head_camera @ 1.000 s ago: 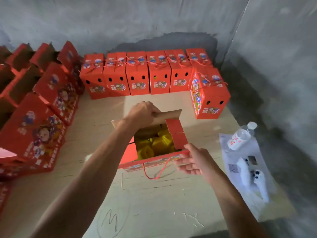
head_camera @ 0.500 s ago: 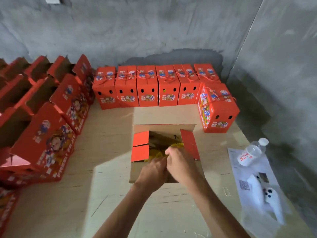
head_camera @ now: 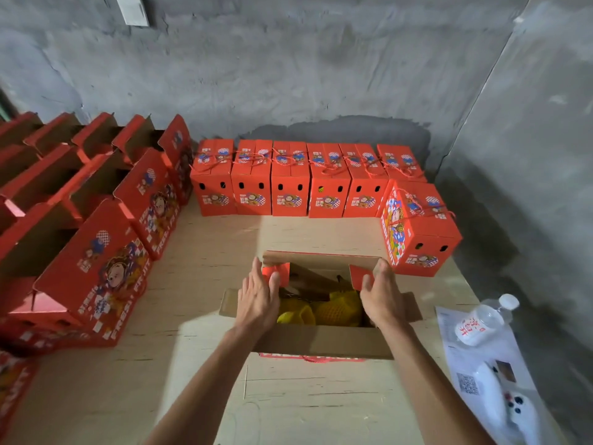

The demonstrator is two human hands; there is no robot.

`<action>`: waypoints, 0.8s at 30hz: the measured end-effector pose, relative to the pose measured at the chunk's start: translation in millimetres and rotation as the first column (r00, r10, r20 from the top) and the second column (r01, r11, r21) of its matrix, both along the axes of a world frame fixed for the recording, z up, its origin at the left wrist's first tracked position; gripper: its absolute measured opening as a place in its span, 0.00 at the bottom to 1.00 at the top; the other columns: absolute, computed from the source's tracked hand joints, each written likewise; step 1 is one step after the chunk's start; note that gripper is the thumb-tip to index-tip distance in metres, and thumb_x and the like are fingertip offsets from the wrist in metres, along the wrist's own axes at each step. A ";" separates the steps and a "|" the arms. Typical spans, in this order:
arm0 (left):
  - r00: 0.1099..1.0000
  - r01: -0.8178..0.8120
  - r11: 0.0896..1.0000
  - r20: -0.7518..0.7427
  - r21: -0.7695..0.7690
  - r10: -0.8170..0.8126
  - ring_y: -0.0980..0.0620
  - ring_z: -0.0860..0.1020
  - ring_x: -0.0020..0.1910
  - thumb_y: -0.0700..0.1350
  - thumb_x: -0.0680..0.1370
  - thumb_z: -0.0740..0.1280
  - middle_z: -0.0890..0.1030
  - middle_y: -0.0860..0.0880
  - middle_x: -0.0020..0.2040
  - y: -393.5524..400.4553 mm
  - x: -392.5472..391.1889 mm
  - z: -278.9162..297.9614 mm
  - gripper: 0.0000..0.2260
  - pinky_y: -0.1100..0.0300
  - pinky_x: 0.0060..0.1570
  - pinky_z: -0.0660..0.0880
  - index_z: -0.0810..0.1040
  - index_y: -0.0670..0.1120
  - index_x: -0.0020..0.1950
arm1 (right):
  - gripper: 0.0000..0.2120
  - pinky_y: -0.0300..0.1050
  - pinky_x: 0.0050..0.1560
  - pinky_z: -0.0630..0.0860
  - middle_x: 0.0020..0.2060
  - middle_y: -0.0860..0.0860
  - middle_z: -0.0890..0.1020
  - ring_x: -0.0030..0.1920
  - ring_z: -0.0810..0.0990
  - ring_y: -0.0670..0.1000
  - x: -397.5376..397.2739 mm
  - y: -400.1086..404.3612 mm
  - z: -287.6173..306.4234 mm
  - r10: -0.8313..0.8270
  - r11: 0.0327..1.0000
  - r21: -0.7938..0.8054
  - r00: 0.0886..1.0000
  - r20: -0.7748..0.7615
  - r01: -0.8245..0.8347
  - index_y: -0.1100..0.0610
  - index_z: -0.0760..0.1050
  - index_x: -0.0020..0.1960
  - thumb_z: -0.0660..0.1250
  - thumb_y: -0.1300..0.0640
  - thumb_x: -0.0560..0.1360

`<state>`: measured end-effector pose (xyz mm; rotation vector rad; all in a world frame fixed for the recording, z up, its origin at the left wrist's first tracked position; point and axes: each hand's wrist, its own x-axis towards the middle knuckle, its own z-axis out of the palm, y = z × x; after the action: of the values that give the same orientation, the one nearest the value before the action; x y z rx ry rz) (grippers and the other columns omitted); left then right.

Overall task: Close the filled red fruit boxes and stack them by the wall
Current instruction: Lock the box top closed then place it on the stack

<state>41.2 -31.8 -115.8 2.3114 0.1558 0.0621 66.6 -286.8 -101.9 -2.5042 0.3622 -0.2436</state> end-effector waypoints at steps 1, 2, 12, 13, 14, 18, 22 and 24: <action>1.000 0.004 1.000 0.024 -0.010 -0.004 0.39 0.62 0.77 0.58 0.86 0.46 0.57 0.44 0.83 -0.2 7.0 -1.0 0.31 0.42 0.73 0.59 0.42 0.45 0.84 | 0.30 0.48 0.42 0.79 0.75 0.56 0.70 0.61 0.82 0.60 2.9 0.1 -3.2 0.054 0.998 -0.020 0.998 -0.014 -0.055 0.57 0.56 0.81 0.64 0.56 0.83; 0.998 0.012 1.000 0.065 -0.019 -0.010 0.38 0.64 0.74 0.57 0.85 0.47 0.59 0.44 0.83 0.4 11.0 -3.0 0.31 0.41 0.71 0.62 0.41 0.47 0.84 | 0.34 0.48 0.43 0.81 0.78 0.56 0.67 0.62 0.81 0.60 2.7 -2.2 -8.3 0.096 0.995 -0.021 0.995 -0.013 -0.096 0.57 0.52 0.83 0.66 0.57 0.83; 0.948 0.264 0.914 0.092 0.309 -0.305 0.52 0.55 0.82 0.73 0.69 0.67 0.63 0.55 0.81 30.0 11.1 -28.4 0.25 0.47 0.74 0.66 0.67 0.55 0.51 | 0.28 0.50 0.71 0.73 0.73 0.52 0.72 0.74 0.70 0.50 -38.3 -32.0 -40.5 0.469 0.881 -0.137 0.875 0.118 -0.453 0.61 0.74 0.64 0.79 0.47 0.72; 0.951 0.274 0.906 0.051 0.322 -0.305 0.52 0.53 0.82 0.73 0.70 0.67 0.62 0.54 0.81 29.5 15.6 -25.8 0.25 0.45 0.75 0.65 0.67 0.55 0.51 | 0.26 0.53 0.68 0.77 0.72 0.54 0.74 0.73 0.72 0.52 -38.8 -28.2 -42.3 0.446 0.889 -0.181 0.883 0.146 -0.420 0.62 0.75 0.62 0.79 0.49 0.73; 0.954 0.279 0.902 0.014 0.328 -0.300 0.52 0.53 0.82 0.71 0.71 0.69 0.62 0.53 0.81 29.1 20.3 -21.8 0.24 0.44 0.75 0.66 0.67 0.55 0.51 | 0.22 0.56 0.64 0.79 0.70 0.55 0.77 0.71 0.75 0.54 -37.3 -25.1 -40.6 0.419 0.895 -0.244 0.893 0.166 -0.374 0.62 0.78 0.59 0.79 0.50 0.73; 0.962 0.245 0.861 -0.003 0.446 -0.272 0.49 0.66 0.72 0.62 0.74 0.73 0.71 0.51 0.70 18.3 30.2 -8.6 0.23 0.49 0.59 0.77 0.69 0.50 0.56 | 0.21 0.57 0.64 0.71 0.65 0.51 0.82 0.64 0.78 0.56 -28.1 -23.9 -22.5 0.332 0.810 -0.547 0.935 0.128 -0.213 0.55 0.84 0.50 0.78 0.39 0.69; 0.967 0.220 0.817 -0.012 0.534 -0.253 0.48 0.65 0.71 0.62 0.78 0.69 0.69 0.50 0.69 10.1 25.6 -7.3 0.26 0.48 0.54 0.81 0.66 0.48 0.67 | 0.36 0.54 0.63 0.73 0.61 0.56 0.81 0.60 0.79 0.57 -32.5 -38.0 -14.1 -0.016 0.872 -0.489 0.999 -0.041 -0.006 0.59 0.72 0.67 0.73 0.34 0.72; 0.971 0.195 0.824 0.012 0.533 -0.238 0.48 0.66 0.71 0.62 0.78 0.68 0.70 0.49 0.69 7.1 18.3 -8.4 0.27 0.48 0.53 0.81 0.65 0.47 0.67 | 0.36 0.53 0.54 0.77 0.56 0.60 0.82 0.56 0.80 0.60 -39.6 -43.8 -12.5 -0.102 0.943 -0.314 0.994 0.049 0.112 0.62 0.69 0.71 0.76 0.42 0.73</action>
<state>59.5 -24.8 -124.2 2.8598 -0.1942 0.0885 27.0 -330.6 -114.4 -2.7946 0.4797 -0.4138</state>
